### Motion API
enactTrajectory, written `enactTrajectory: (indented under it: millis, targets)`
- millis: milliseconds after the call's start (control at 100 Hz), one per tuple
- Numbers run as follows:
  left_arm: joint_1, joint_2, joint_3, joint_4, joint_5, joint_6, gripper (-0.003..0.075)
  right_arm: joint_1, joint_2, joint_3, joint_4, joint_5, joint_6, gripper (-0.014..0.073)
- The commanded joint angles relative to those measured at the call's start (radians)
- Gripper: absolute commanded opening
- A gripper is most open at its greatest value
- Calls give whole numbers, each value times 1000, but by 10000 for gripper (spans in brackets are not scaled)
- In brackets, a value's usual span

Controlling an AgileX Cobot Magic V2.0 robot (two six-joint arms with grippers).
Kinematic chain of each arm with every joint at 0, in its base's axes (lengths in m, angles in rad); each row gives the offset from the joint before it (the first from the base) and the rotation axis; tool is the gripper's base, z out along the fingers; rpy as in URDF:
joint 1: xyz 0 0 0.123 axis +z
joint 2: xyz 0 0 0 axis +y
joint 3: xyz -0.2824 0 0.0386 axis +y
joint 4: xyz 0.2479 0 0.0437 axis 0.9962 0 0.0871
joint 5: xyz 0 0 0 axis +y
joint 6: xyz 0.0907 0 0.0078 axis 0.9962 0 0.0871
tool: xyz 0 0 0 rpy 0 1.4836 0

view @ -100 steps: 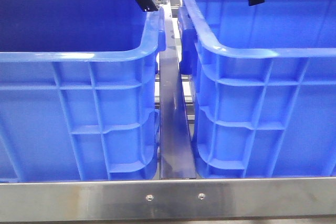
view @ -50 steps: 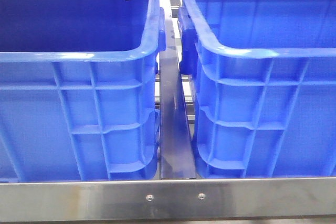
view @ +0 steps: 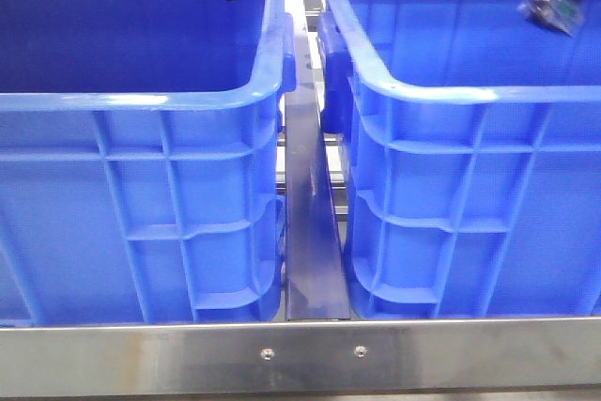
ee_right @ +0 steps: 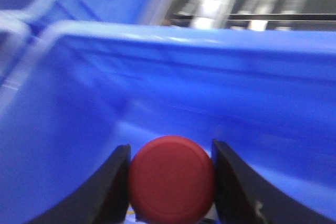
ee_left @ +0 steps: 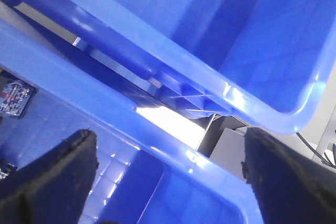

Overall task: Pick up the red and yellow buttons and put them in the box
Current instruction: 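Lower the red button into the bin with the right gripper and release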

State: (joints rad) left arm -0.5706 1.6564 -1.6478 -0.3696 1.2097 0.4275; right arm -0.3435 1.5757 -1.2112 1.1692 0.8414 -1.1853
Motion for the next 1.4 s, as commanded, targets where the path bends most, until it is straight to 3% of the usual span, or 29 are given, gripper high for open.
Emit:
enactTrajectory:
  millis: [0,330,620,800,1390]
  targets:
    - [-5,-44,-32,-42,-29,-2,544,-5,-17,-32,22,-70,-37,96]
    - [-5,-44,-32,-42,-64,-2,544,-3,92,-32,50,-265,-212,96]
    - [-5,-44,-32,-42,-109,-2,544,-3,173,-33,315,-301,-396,96]
    - [-5,-44,-32,-42,-107,-2,544,-3,208,-33,383,-298,-514,96]
    - [-5,-44,-32,-42,-121,-2,543,-3,267,-33,383,-249,-522,99]
